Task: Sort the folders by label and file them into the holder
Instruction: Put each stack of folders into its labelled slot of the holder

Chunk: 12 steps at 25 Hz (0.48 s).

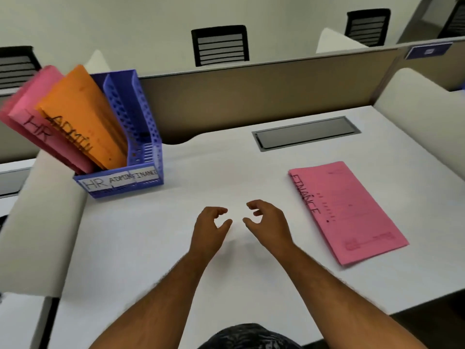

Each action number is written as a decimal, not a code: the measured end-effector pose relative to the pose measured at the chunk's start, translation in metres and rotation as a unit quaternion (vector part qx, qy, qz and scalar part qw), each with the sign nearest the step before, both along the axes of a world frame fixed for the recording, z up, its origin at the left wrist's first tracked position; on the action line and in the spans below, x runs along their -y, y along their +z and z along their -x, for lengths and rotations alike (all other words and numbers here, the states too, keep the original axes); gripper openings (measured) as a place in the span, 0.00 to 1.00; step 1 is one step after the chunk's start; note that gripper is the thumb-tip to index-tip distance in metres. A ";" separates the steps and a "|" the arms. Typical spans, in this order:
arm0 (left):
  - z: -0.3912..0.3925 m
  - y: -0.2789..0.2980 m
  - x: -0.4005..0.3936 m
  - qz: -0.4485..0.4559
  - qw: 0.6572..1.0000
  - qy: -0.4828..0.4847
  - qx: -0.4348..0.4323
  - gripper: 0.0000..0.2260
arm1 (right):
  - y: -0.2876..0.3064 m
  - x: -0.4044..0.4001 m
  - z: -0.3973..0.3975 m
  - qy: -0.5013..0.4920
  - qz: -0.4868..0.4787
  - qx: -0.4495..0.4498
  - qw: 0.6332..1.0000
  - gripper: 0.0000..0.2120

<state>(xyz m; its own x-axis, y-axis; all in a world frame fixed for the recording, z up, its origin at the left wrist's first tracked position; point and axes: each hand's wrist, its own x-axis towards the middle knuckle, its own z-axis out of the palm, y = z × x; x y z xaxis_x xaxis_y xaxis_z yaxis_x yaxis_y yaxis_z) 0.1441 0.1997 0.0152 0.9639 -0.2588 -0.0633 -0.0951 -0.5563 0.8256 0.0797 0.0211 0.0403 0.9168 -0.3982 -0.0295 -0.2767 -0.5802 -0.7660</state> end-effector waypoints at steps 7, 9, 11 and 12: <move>0.029 -0.011 0.144 0.009 0.998 -0.030 -0.063 0.17 | -0.015 0.147 0.048 -0.010 0.019 -0.034 0.999 0.23; 0.034 -0.015 0.173 0.010 0.996 -0.032 -0.085 0.17 | -0.019 0.176 0.056 -0.007 0.022 -0.035 0.999 0.23; 0.037 -0.017 0.202 0.013 0.994 -0.034 -0.102 0.17 | -0.022 0.202 0.062 0.003 0.025 -0.047 0.999 0.23; 0.037 -0.017 0.214 0.016 0.993 -0.031 -0.114 0.17 | -0.023 0.213 0.065 0.008 0.026 -0.055 0.998 0.23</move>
<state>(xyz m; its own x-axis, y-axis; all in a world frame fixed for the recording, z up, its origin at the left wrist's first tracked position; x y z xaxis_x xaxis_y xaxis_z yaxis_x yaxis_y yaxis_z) 0.1072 -0.0142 -0.0020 0.9077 -0.3220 -0.2690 0.0636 -0.5282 0.8467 0.0150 -0.1920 0.0169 0.9153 -0.3871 -0.1112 -0.3485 -0.6228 -0.7005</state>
